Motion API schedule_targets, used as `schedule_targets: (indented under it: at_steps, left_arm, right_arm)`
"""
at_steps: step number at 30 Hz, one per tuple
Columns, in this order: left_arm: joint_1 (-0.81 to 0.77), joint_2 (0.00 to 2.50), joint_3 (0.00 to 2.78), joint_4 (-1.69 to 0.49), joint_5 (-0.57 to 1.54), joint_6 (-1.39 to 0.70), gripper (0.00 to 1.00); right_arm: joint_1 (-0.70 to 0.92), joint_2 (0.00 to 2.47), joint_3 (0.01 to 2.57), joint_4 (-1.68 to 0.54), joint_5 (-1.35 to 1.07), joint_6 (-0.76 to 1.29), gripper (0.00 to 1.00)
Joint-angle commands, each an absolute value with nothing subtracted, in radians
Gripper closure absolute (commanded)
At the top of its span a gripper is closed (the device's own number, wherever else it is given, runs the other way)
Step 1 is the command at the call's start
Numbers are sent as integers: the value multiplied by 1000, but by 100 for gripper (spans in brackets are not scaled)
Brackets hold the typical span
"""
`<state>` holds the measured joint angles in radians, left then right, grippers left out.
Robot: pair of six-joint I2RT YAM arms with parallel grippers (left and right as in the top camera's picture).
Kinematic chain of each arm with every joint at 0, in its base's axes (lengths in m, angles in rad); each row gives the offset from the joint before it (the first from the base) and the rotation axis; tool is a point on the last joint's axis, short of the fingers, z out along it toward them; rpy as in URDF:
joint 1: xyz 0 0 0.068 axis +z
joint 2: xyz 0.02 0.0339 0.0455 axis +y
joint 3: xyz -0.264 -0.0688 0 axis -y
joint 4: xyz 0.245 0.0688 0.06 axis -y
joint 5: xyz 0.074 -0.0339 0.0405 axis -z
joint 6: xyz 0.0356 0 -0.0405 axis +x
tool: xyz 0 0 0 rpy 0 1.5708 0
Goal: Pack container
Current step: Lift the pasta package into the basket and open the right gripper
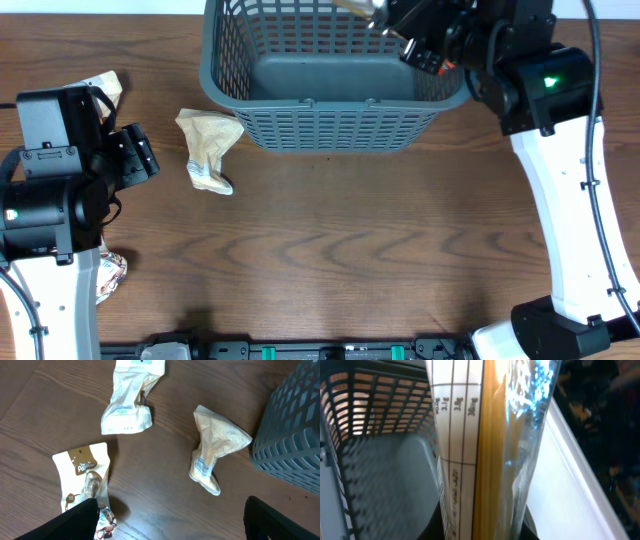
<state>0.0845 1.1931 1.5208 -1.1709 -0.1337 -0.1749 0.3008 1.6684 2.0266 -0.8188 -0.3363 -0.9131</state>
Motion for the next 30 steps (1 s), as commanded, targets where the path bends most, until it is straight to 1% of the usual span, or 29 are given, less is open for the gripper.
schedule_targets:
  at_steps: [1, 6, 14, 18, 20, 21, 23, 24, 26, 27, 28, 30]
  left_arm:
    - [91, 1189, 1541, -1175, -131, -154, 19]
    - [91, 1189, 1541, -1177, -130, -154, 19]
    - [91, 1189, 1541, -1179, -130, -154, 19]
    - [91, 1188, 1541, -1193, -130, -154, 19]
    - [91, 1188, 1541, -1199, -130, -154, 19]
    - [91, 1188, 1541, -1200, -130, -154, 19]
    - [91, 1188, 1541, -1201, -130, -154, 19]
    - [91, 1188, 1541, -1201, -130, -154, 19]
    - [91, 1188, 1541, -1201, -130, -154, 19]
    - [91, 1188, 1541, -1201, -130, -154, 19]
    - [91, 1188, 1541, -1201, -130, -154, 19]
    - [91, 1188, 1541, -1201, -130, -154, 19]
  right_arm:
    - [323, 1690, 2065, -804, -350, -1013, 99]
    - [322, 1797, 2065, -853, -388, -1102, 99]
    - [319, 2009, 2065, -880, -390, -1088, 99]
    - [319, 2047, 2065, -879, -390, -1066, 98]
    - [319, 2046, 2065, -874, -389, -1059, 96]
    - [319, 2043, 2066, -866, -384, -1044, 91]
    - [314, 2039, 2069, -847, -378, -1003, 74]
    - [311, 2036, 2069, -839, -377, -975, 51]
    - [303, 2024, 2071, -826, -377, -915, 17]
    - [299, 2017, 2074, -826, -381, -899, 7]
    - [294, 2010, 2079, -826, -386, -888, 4]
    - [285, 1993, 2091, -826, -407, -886, 4]
